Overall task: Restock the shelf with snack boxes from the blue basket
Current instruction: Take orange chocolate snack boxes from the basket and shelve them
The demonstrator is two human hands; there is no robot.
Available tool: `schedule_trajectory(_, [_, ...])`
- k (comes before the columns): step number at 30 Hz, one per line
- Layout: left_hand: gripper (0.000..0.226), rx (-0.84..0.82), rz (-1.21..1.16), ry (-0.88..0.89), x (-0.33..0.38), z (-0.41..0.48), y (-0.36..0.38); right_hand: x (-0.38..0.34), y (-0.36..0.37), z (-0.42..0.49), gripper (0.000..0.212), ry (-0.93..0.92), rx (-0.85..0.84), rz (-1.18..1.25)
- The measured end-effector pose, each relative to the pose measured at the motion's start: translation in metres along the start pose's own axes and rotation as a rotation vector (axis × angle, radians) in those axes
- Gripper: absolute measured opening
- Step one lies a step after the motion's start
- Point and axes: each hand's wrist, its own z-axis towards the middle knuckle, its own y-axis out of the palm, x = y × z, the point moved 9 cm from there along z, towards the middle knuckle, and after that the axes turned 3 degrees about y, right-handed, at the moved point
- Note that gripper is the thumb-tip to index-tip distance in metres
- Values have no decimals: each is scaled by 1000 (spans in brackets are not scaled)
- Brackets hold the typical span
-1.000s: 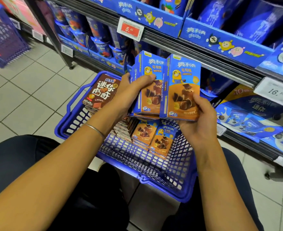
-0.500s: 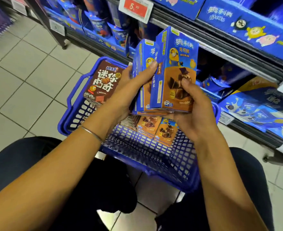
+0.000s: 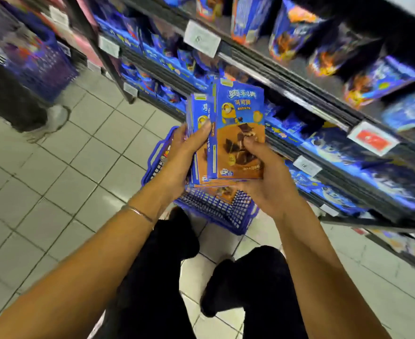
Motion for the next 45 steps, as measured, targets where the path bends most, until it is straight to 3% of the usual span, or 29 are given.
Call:
schedule_trajectory(6, [78, -50, 27, 134, 147, -105, 78, -117, 89, -125, 55, -143, 44, -187])
schedule_trajectory(14, [97, -119, 11, 323, 277, -184, 152, -233, 162, -243, 26, -406, -18, -322])
schedule_trajectory(17, [97, -178, 31, 444, 331, -201, 193, -281, 182, -282, 19, -561, 9, -390])
schedule_trajectory(25, [84, -389, 32, 663, 446, -217, 301, -395, 211, -368, 33, -918, 128, -379])
schedule_trajectory(32, [85, -564, 25, 781, 530, -216, 367, -468, 235, -413, 42, -1124, 193, -407])
schedule_trajectory(35, [89, -577, -3, 837, 570, -211, 385, -499, 236, -419, 33, -1156, 232, -424])
schedule_trajectory(39, [89, -621, -54, 860, 613, -198, 402, -539, 210, -430, 32, -1239, 361, -405])
schedule_trajectory(45, [106, -657, -146, 876, 654, -192, 422, -611, 139, -444, 38, -1335, 851, -437])
